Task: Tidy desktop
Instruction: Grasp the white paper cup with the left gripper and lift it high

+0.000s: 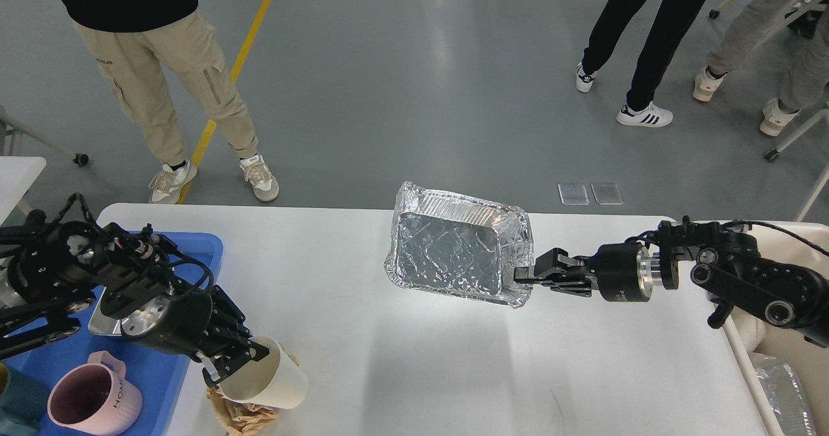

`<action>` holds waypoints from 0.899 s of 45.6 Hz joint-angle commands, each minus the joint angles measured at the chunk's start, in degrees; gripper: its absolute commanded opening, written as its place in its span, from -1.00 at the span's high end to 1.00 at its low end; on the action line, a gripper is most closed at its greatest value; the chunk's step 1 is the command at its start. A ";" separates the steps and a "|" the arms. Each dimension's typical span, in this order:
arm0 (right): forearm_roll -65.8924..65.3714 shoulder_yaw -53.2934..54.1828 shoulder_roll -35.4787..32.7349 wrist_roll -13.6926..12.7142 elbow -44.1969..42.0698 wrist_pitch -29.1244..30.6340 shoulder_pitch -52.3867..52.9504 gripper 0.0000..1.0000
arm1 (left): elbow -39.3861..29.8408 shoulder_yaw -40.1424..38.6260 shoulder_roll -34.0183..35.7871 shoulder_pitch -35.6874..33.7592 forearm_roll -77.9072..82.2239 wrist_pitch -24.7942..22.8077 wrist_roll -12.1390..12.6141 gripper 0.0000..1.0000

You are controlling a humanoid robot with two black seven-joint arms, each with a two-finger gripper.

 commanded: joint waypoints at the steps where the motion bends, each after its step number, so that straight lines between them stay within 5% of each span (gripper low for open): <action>1: 0.00 0.00 0.04 -0.03 -0.12 0.02 -0.08 1.00 | -2.39 -2.68 4.78 0.02 -0.38 0.00 -2.16 0.95; 7: 0.00 0.00 -0.05 -0.03 -0.65 0.02 -0.08 1.00 | -2.39 -6.37 9.27 0.19 -2.31 0.09 -4.19 0.94; 23: -0.26 -0.09 1.18 -0.03 -0.65 0.02 0.27 1.00 | -0.64 -20.17 15.78 0.37 -17.69 0.79 -4.10 0.91; 33: -0.18 -1.67 1.27 -0.03 -0.65 -0.42 1.24 1.00 | 3.84 -29.40 13.24 -0.77 -20.77 -0.52 -3.05 0.88; 41: -0.18 -1.84 1.35 -0.03 -0.30 -0.42 1.50 1.00 | 7.10 -29.67 5.24 -6.57 -20.50 -6.50 -0.59 0.87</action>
